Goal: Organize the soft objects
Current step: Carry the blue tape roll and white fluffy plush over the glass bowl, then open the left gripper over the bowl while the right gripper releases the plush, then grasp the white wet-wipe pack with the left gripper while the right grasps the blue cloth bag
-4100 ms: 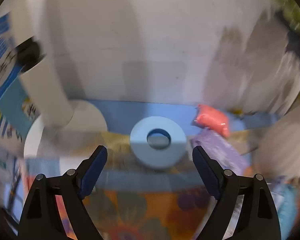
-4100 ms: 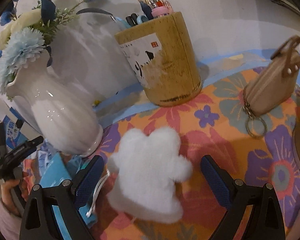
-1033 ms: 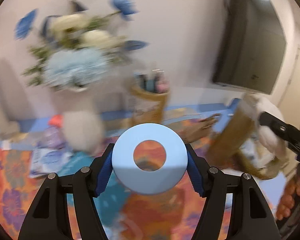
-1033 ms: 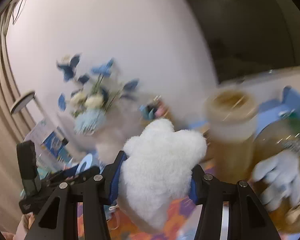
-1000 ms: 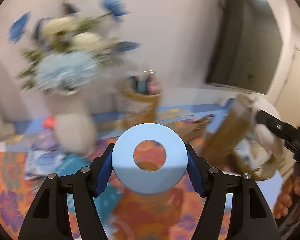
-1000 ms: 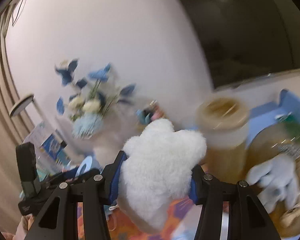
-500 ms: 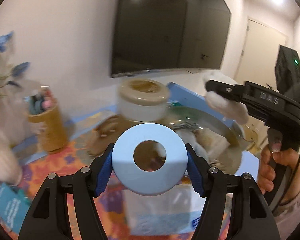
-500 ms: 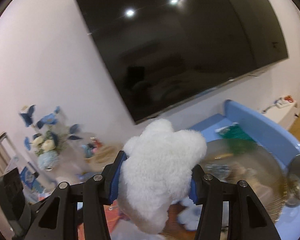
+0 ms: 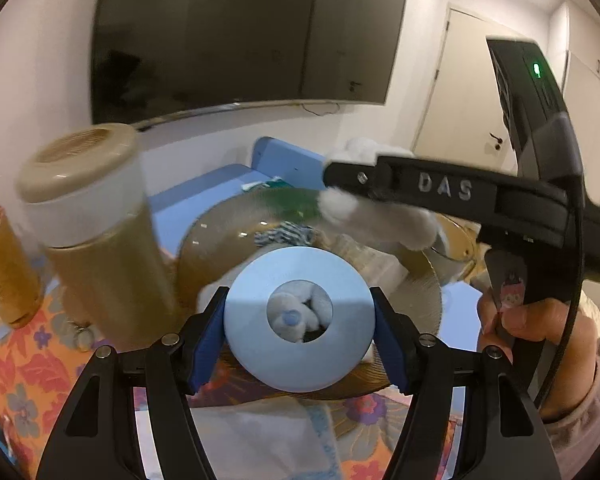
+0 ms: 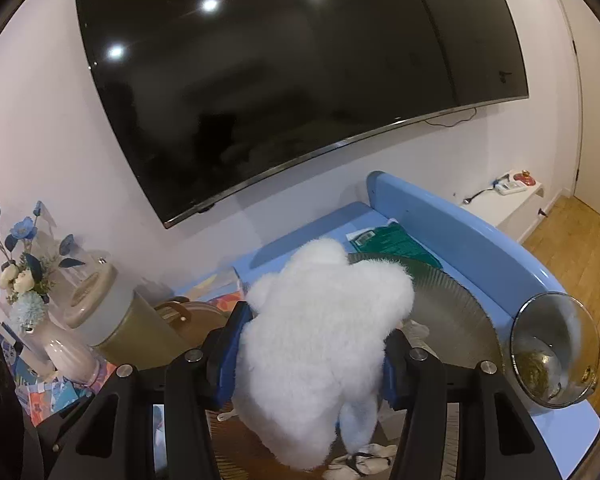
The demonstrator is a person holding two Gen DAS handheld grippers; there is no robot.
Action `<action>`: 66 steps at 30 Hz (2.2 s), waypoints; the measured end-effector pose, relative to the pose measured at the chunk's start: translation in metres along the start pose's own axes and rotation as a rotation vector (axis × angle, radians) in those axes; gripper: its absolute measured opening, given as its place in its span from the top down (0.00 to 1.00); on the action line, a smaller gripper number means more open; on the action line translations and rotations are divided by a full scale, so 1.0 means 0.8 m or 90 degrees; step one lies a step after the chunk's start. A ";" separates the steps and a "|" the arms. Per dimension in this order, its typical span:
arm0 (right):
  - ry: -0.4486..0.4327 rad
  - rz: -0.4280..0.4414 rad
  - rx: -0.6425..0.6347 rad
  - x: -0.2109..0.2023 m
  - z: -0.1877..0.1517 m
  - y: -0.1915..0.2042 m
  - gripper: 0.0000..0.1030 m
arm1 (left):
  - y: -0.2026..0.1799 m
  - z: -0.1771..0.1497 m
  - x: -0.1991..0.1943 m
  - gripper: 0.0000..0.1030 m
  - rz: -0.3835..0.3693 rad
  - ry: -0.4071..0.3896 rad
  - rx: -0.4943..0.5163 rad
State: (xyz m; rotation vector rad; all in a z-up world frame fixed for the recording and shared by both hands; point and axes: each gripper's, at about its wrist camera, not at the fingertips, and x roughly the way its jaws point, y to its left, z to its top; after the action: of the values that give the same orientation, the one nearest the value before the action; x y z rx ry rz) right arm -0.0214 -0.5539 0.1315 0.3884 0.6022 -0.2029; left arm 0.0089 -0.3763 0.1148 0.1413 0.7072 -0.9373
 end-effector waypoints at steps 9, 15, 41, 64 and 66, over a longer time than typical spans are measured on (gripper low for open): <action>0.003 -0.029 0.009 -0.007 0.002 -0.004 0.08 | -0.026 -0.009 0.016 0.13 -0.026 0.046 0.056; 0.008 -0.023 0.019 -0.012 -0.003 -0.002 0.08 | -0.025 -0.017 0.011 0.13 -0.042 0.063 0.054; -0.071 0.100 -0.038 -0.071 -0.014 0.179 0.00 | 0.126 -0.039 -0.151 0.12 0.131 0.002 -0.007; 0.111 0.318 -0.184 0.053 -0.174 0.426 0.00 | 0.448 -0.200 -0.310 0.12 0.367 0.086 -0.140; 0.131 0.322 -0.207 0.063 -0.191 0.441 0.00 | 0.457 -0.210 -0.308 0.12 0.343 0.100 -0.130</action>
State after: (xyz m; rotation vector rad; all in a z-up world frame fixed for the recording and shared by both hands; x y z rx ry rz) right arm 0.0459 -0.1745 0.0909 0.2354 0.7054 0.4198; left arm 0.1148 0.0808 0.0696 0.2136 0.8501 -0.3393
